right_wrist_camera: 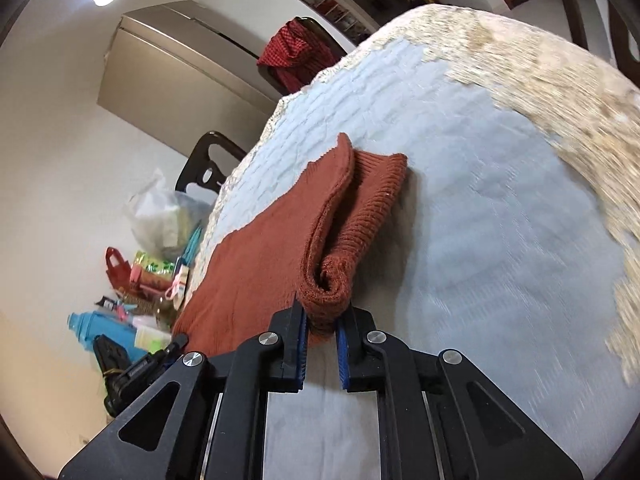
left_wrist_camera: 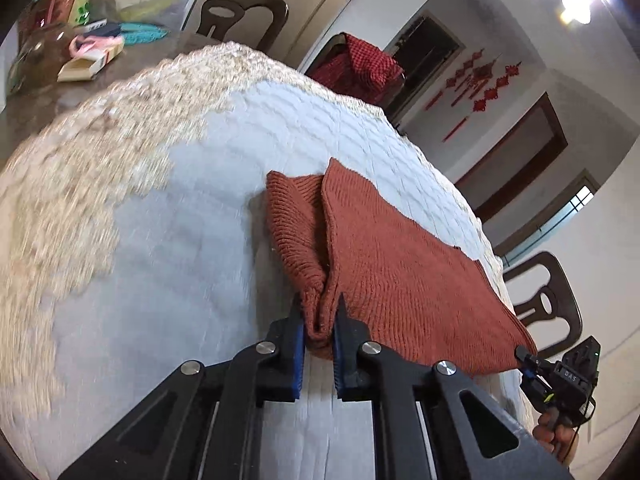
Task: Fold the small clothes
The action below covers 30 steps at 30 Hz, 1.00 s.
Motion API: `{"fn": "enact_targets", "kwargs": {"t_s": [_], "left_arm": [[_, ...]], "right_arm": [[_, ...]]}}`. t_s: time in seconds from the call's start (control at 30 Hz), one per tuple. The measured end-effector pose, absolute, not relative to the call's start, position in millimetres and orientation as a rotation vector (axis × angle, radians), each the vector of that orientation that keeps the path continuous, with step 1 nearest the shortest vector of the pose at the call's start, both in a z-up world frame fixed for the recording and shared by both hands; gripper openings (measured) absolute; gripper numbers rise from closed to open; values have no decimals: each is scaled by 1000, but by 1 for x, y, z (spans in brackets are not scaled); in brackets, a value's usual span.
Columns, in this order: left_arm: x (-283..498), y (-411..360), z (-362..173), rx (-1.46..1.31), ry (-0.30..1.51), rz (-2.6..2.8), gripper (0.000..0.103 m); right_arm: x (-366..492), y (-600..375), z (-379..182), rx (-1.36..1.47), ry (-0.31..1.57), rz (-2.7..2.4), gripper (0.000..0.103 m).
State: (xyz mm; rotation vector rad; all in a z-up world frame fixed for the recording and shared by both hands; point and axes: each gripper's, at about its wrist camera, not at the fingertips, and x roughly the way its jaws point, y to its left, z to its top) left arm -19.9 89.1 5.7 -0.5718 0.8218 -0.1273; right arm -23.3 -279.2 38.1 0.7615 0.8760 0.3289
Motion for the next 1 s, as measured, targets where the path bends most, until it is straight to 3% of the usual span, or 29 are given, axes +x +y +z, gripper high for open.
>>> {"fn": "enact_targets", "kwargs": {"t_s": [0.27, 0.33, 0.5, 0.73, 1.0], "left_arm": [[-51, 85, -12, -573, 866, -155, 13], [-53, 85, -6, -553, 859, -156, 18], [-64, 89, 19, -427, 789, -98, 19], [-39, 71, 47, -368, 691, -154, 21], [-8, 34, 30, -295, 760, -220, 21]], "right_arm": [[-56, -293, 21, 766, 938, 296, 12], [-53, -291, 18, 765, 946, 291, 14], [-64, -286, 48, 587, 884, 261, 18], [-60, -266, 74, 448, 776, 219, 18], [-64, -284, 74, 351, 756, -28, 18]]}}
